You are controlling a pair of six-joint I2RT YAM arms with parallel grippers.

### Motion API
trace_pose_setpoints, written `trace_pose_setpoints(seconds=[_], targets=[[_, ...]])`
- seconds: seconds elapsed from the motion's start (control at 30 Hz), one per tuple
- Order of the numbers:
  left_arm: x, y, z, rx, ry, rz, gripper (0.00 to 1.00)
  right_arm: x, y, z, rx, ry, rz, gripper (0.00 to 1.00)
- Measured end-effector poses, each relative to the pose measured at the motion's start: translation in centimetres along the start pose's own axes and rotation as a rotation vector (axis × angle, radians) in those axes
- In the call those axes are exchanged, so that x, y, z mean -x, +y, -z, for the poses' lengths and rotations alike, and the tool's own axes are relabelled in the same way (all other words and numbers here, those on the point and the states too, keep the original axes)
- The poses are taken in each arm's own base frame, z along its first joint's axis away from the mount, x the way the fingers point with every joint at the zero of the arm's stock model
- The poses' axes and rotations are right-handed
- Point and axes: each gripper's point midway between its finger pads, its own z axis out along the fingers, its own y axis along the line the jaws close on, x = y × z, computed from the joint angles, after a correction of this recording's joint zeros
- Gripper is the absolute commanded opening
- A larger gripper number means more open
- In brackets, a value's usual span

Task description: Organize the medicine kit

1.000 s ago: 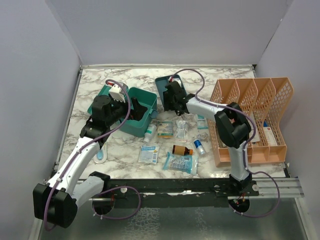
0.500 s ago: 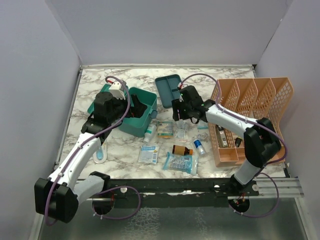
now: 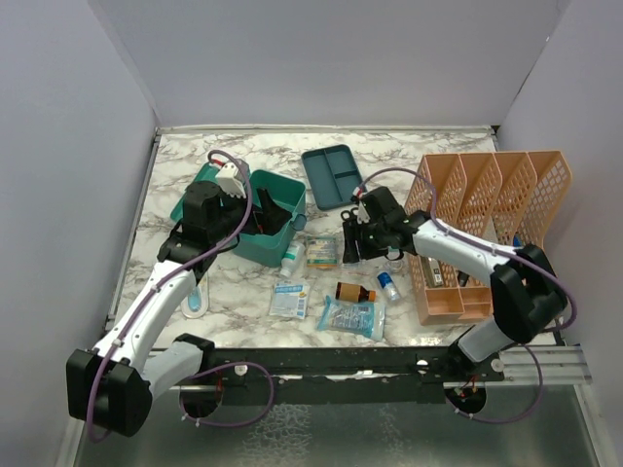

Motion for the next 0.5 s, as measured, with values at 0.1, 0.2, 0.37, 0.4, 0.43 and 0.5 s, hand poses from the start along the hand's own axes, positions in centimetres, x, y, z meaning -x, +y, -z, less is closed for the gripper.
trace_pose_setpoints(seconds=[0.1,0.2,0.37,0.4,0.43,0.5], targets=[[-0.4,-1.7,0.1,-0.095,0.026,-0.02,0.91,-0.1,0.4,2.2,0.014,-0.033,0.003,0.55],[-1.3,-3.6,0.1,-0.168,0.055,-0.052,0.86,-0.5,0.6,3.9,0.028,-0.069,-0.02,0.55],[-4.7,-8.0,-0.5,-0.297,0.141,-0.157,0.78,-2.0,-0.1,5.4,-0.004,-0.095,-0.123,0.54],[-6.0,-9.2,-0.8,-0.329,0.173,-0.192,0.77,-2.0,-0.2,5.6,-0.015,-0.102,-0.148,0.54],[-7.0,-9.9,-0.9,-0.348,0.196,-0.219,0.77,-1.9,-0.3,5.8,-0.024,-0.11,-0.172,0.54],[-9.3,-11.1,-1.4,-0.382,0.249,-0.287,0.78,-1.5,-0.4,6.3,-0.041,-0.14,-0.215,0.52]])
